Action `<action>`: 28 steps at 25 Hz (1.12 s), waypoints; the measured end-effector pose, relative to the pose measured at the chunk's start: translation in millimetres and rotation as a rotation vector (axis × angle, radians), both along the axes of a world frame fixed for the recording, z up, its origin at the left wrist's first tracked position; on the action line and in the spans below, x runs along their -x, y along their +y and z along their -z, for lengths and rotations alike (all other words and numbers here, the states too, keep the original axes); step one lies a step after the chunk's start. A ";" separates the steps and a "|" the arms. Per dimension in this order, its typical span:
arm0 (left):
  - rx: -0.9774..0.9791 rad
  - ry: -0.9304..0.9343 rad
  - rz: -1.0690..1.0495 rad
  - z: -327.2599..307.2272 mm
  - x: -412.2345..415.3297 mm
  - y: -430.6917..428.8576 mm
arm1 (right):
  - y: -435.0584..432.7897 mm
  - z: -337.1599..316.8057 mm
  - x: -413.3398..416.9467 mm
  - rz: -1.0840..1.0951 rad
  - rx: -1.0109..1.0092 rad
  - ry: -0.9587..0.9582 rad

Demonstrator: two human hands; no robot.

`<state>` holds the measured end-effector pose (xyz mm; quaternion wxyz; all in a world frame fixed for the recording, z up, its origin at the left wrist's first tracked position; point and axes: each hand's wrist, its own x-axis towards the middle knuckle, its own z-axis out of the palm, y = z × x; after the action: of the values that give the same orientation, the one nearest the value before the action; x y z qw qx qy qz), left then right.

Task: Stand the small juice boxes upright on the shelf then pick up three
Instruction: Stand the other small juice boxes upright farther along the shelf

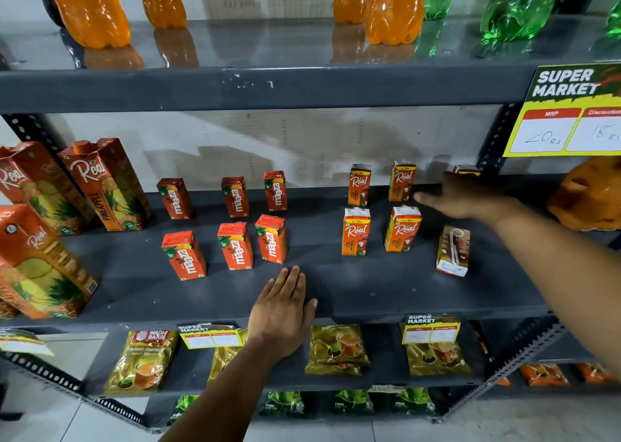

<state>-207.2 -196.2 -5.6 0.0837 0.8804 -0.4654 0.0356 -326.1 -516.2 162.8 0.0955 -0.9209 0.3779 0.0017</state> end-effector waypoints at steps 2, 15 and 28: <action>0.014 0.000 -0.001 0.9 0.2 0.2 | -12.8 8.9 18.9 0.088 -0.037 0.049; 0.025 -0.032 -0.016 -0.4 4.3 -0.9 | 35.1 116.2 70.3 0.556 -0.088 -0.291; 0.008 -0.050 -0.037 0.9 5.8 -1.4 | -50.9 38.8 82.5 -0.340 0.220 -0.055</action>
<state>-213.0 -197.7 -6.5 0.0751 0.8874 -0.4507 0.0611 -408.6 -567.1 124.0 0.0029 -0.9760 0.2124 -0.0484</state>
